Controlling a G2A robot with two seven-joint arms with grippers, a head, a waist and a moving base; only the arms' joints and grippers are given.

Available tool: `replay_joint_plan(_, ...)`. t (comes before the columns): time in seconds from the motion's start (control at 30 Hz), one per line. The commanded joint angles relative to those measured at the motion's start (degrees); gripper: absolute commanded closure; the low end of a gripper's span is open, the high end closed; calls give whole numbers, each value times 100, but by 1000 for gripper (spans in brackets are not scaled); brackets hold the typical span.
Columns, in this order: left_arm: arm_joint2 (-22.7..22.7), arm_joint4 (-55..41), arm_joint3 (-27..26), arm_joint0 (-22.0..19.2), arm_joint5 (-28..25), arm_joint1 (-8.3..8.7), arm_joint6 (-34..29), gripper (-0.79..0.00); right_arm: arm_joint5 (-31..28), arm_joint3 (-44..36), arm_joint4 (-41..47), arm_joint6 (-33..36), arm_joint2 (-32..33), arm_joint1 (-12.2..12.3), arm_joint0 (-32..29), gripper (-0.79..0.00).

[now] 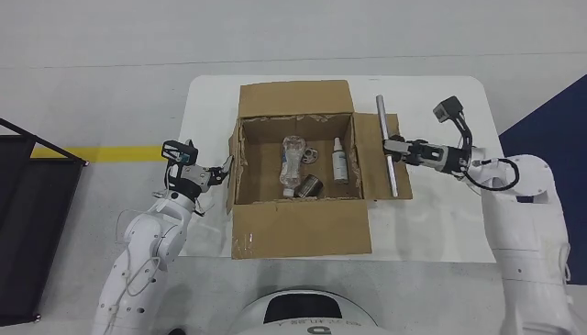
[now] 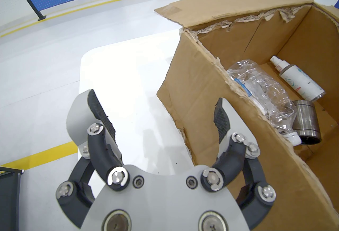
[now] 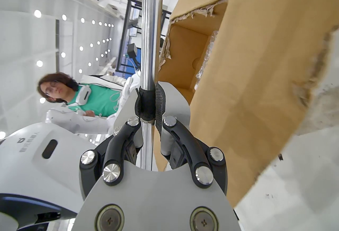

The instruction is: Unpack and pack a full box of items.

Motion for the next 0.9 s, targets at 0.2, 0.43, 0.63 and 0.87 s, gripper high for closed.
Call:
replay_joint_plan(0.2, 0, 0, 0, 0, 0, 0, 0, -785, 334, -847, -1045, -1029, -750, -35, -18, 0)
replay_joint_plan(0.43, 0, 0, 0, 0, 0, 0, 0, -785, 541, -948, -1789, -1356, -1290, -44, 210, 0)
replay_joint_plan(0.63, 0, 0, 0, 0, 0, 0, 0, -785, 271, -1015, -2426, -1655, -1641, -48, 402, 0)
replay_joint_plan(0.87, 0, 0, 0, 0, 0, 0, 0, -785, 76, -1209, -4041, -1877, -2371, -58, 577, 0)
